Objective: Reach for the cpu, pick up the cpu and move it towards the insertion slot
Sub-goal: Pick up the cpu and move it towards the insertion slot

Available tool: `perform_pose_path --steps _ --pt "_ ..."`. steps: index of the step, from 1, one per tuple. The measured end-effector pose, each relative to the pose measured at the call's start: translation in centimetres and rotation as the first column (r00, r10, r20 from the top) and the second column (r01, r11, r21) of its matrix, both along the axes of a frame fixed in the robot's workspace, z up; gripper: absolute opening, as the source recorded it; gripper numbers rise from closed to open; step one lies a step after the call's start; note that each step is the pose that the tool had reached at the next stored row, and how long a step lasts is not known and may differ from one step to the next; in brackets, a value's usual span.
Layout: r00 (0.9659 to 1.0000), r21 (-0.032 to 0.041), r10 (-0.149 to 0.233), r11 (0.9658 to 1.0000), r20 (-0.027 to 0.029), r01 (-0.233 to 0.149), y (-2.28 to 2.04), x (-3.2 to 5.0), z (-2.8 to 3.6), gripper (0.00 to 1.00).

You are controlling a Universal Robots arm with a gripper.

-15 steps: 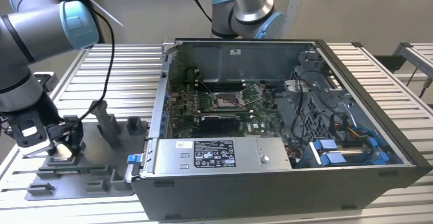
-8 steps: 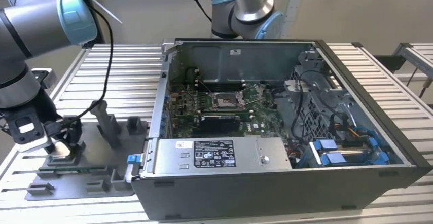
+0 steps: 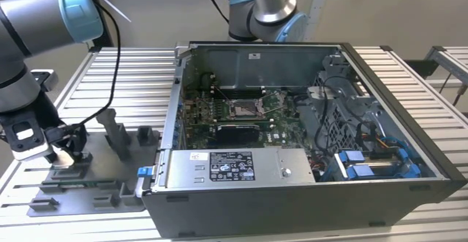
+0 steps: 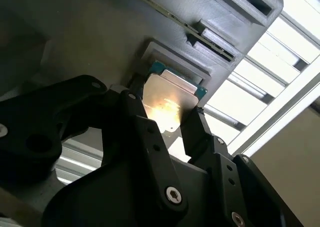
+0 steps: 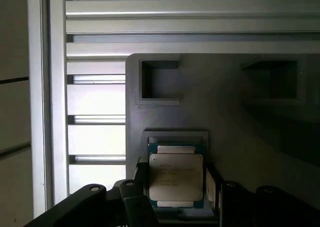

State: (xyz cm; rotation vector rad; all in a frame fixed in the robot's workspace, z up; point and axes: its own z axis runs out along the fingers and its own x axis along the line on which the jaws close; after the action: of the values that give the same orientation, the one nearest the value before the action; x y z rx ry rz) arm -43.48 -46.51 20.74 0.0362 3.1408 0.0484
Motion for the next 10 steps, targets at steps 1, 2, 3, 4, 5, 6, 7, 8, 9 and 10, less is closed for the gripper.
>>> perform_pose_path --steps 1,2,3,4,5,6,7,8,9,10 --pt "1.0000 -0.0001 0.000 1.0000 0.0000 0.000 0.00 0.00 0.12 0.00" --pt "1.0000 -0.0001 0.000 1.0000 0.0000 0.000 0.00 0.00 0.26 0.00" --pt "1.0000 -0.0002 0.000 1.0000 -0.0001 0.000 0.00 0.00 0.40 0.00" --pt "1.0000 -0.0002 0.000 1.0000 -0.0001 0.000 0.00 0.00 0.54 0.00" --pt "1.0000 -0.0002 0.000 1.0000 -0.0001 0.000 0.00 0.00 0.67 0.00" --pt "1.0000 -0.0002 0.000 1.0000 0.0000 0.000 0.00 0.00 0.78 0.00" --pt "1.0000 -0.0002 0.000 1.0000 0.0000 0.000 0.00 0.00 0.89 0.00" --pt "1.0000 -0.0003 0.000 1.0000 -0.0001 0.000 0.00 0.00 1.00 0.00" --pt "1.0000 -0.0002 0.000 1.0000 0.0001 0.000 0.00 0.00 1.10 0.00" --pt "1.0000 -0.0002 0.000 1.0000 0.0001 0.000 0.00 0.00 1.29 0.00"
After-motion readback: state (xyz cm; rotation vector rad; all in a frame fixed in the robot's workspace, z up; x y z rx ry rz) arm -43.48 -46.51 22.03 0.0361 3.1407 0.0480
